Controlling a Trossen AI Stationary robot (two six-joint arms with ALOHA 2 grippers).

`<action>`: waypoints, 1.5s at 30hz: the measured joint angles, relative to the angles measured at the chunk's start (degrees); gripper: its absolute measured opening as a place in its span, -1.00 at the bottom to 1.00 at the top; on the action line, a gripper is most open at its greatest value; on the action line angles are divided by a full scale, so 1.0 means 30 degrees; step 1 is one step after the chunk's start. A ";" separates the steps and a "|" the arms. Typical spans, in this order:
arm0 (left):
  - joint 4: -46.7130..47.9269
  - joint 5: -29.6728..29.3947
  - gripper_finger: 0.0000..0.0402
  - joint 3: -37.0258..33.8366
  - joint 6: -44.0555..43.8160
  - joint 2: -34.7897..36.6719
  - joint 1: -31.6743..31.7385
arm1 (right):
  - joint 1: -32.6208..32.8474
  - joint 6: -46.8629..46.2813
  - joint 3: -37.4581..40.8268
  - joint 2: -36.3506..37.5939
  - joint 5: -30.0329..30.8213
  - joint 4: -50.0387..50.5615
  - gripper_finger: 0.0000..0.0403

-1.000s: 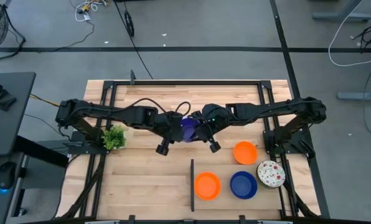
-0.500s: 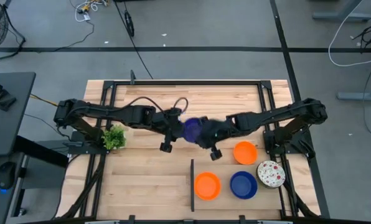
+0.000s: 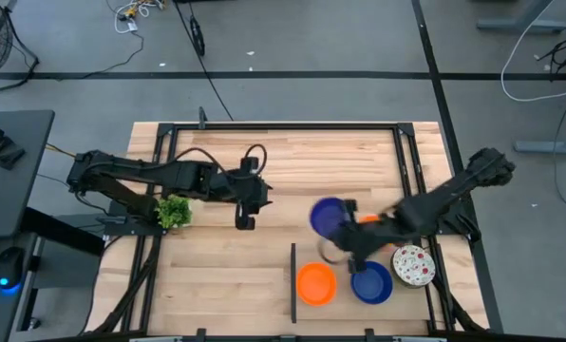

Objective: Pick & Place Mini bowls
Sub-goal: Stack the blue bowl on the blue bowl on the shelf

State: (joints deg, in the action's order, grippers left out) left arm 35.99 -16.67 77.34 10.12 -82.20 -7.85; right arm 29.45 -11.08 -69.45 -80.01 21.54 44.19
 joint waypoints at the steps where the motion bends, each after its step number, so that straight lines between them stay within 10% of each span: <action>1: 0.0120 -0.0304 -0.16 0.0000 -0.0190 0.0001 -0.0189 | 0.0715 -0.1163 -0.0002 0.0404 0.0046 0.0445 -1.00; 17: -0.1109 -0.2288 -0.16 -0.1471 -0.2688 -0.1055 -0.1767 | 1.2280 -1.0606 -0.0029 0.1310 0.2854 0.2240 -1.00; 45: -0.1713 -0.2891 -0.16 -0.2820 -0.4610 -0.1055 -0.2806 | 1.3640 -1.7820 0.1208 -0.3269 0.7194 0.1351 -0.99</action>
State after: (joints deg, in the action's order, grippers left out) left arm 30.85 -25.34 68.88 -3.70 -85.36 -16.27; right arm 70.37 -64.54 -65.83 -89.82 43.12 48.24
